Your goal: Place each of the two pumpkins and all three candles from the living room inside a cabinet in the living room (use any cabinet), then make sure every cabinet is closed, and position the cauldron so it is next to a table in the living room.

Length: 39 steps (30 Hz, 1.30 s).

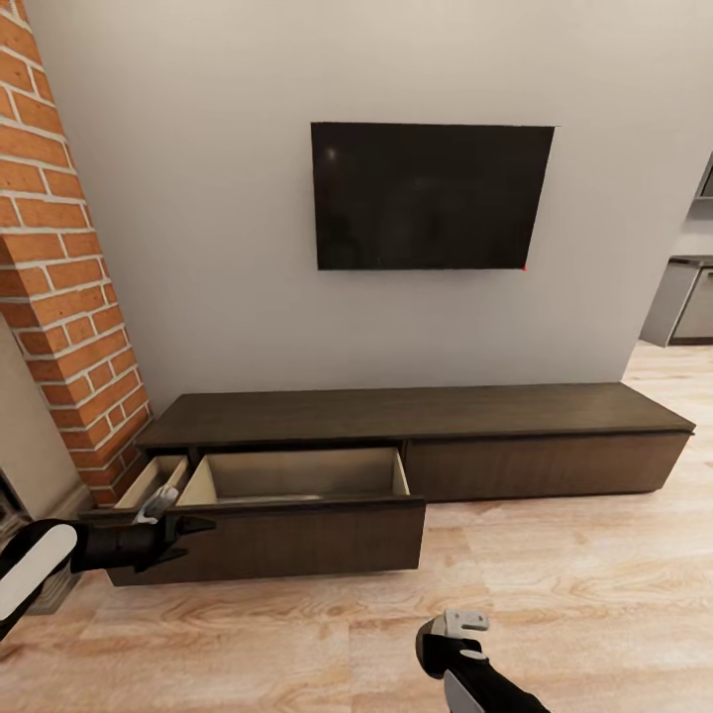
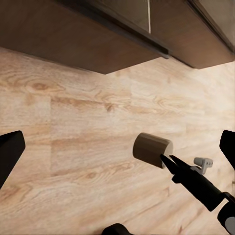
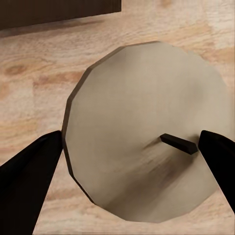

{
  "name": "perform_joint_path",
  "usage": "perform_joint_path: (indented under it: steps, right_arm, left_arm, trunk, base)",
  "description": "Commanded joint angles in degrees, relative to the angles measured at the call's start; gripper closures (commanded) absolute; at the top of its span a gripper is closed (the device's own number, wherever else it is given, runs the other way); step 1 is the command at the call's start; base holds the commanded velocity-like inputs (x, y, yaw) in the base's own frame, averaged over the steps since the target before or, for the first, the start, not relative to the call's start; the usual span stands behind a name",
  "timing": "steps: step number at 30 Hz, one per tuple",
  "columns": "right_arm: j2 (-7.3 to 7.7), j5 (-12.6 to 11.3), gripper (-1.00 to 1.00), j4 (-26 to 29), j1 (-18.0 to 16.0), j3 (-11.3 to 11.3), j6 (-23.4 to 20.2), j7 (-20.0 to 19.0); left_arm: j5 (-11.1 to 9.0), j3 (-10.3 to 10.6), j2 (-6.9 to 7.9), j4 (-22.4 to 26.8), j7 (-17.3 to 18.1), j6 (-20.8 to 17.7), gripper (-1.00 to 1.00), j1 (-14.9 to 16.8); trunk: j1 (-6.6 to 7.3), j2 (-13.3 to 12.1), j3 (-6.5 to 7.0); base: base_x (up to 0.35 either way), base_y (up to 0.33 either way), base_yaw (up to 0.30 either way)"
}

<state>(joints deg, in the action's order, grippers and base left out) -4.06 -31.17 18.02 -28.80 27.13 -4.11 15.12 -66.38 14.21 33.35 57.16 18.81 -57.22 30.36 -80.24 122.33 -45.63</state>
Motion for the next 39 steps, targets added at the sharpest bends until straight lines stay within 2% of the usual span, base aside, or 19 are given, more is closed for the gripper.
perform_joint_path:
  steps: [1, 2, 4, 5, 8, 13, 16, 20, 26, 30, 33, 34, 35, 37, 39]
  right_arm:
    - [0.03, -0.3, 1.0, 0.2, 0.0, 0.5, -0.7, 0.5]
    - [-0.02, -0.4, 1.0, 3.6, 0.0, 0.4, -5.8, 0.7]
    - [0.09, -0.7, 1.0, 9.0, 0.0, 0.3, -11.5, 0.9]
    - [0.2, -0.8, 1.0, 14.1, 0.0, 0.1, -16.1, 1.6]
    - [0.17, -0.9, 1.0, 22.4, 0.0, -0.1, -24.5, 4.3]
    - [-0.04, -1.1, 1.0, 33.2, -0.1, -0.8, -35.5, 7.4]
    - [-0.06, -1.0, 1.0, 41.5, -0.1, -2.5, -41.6, 7.7]
    - [0.06, -0.9, 1.0, 50.9, -0.1, -3.5, -46.6, 7.9]
    - [0.01, -1.1, 1.0, 53.6, -0.1, -3.6, -47.3, 8.0]
    - [-0.03, -1.2, 1.0, 53.5, -0.1, -3.7, -47.4, 8.0]
    - [-0.06, -1.2, 1.0, 53.0, -0.2, -3.7, -47.4, 8.0]
    - [-0.07, -1.3, 1.0, 52.8, -0.1, -3.7, -47.4, 8.0]
    - [-0.07, -1.3, 1.0, 52.8, -0.1, -3.7, -47.4, 8.0]
    - [-0.07, -1.4, 1.0, 52.7, -0.1, -3.7, -47.3, 8.0]
    - [-0.07, -1.9, 1.0, 52.7, -0.1, -3.7, -47.4, 8.0]
  left_arm:
    - [0.4, 0.1, 0.05, 0.0, 0.5, 0.0, -1.0, 0.1]
    - [0.5, 0.1, 0.11, 0.0, 0.5, 0.0, -1.0, 0.1]
    - [0.5, 0.1, 0.13, -0.1, 0.5, 0.0, -1.0, 0.1]
    - [0.5, 0.1, 0.13, -0.3, 0.5, 0.0, -1.0, 0.1]
    - [0.5, 0.1, 0.18, -0.4, 0.5, 0.0, -1.0, 0.1]
    - [0.5, 0.0, 0.22, -1.4, 0.5, 0.0, -1.0, 0.1]
    - [0.5, 0.0, 0.31, -1.7, 0.5, 0.0, -1.0, 0.1]
    - [0.5, 0.0, 0.58, -1.8, 0.5, 0.0, -1.0, 0.1]
    - [-0.3, -0.1, 0.76, -2.6, 0.9, -0.1, -1.0, 0.1]
    - [-4.5, -0.1, 1.19, -2.6, 1.1, -0.1, -1.0, -0.1]
    - [-10.5, -0.1, 3.5, -2.6, 1.3, -0.1, -1.0, -1.5]
    - [-13.7, -0.1, 4.65, -2.6, 1.3, -0.1, -1.0, -2.4]
    - [-15.4, -0.1, 5.21, -2.6, 1.3, -0.1, -1.0, -2.8]
    - [-17.6, -0.2, 5.8, -2.3, 1.3, -0.1, -1.0, -3.2]
    - [-18.5, -0.1, 6.04, -2.1, 1.3, -0.1, -1.0, -3.4]
  trunk:
    - [0.23, -0.4, 0.12]
    - [0.45, -0.8, 0.3]
    - [0.89, -1.6, 0.66]
    - [1.11, -2.0, 0.84]
    - [1.77, -3.2, 1.38]
    - [2.87, -5.2, 2.28]
    - [3.53, -6.4, 2.82]
    - [4.41, -8.0, 3.54]
    - [5.73, -10.4, 4.53]
    - [5.73, -10.4, 4.51]
    - [5.73, -10.4, 4.51]
    - [5.73, -10.4, 4.51]
    - [5.73, -10.4, 4.51]
    - [5.73, -10.4, 4.51]
    - [5.73, -10.4, 4.51]
  base:
    - [0.0, 0.0, 0.0]
    - [0.0, 0.0, 0.0]
    - [0.0, 0.0, 0.0]
    - [0.0, 0.0, 0.0]
    - [0.0, 0.0, 0.0]
    - [0.0, 0.0, 0.0]
    - [0.0, 0.0, 0.0]
    - [0.0, 0.0, 0.0]
    - [0.0, 0.0, 0.0]
    - [0.0, 0.0, 0.0]
    - [0.002, 0.0, 0.0]
    - [0.046, 0.0, 0.0]
    - [0.085, 0.0, 0.0]
    - [0.156, 0.044, 0.0]
    - [0.245, 0.137, 0.0]
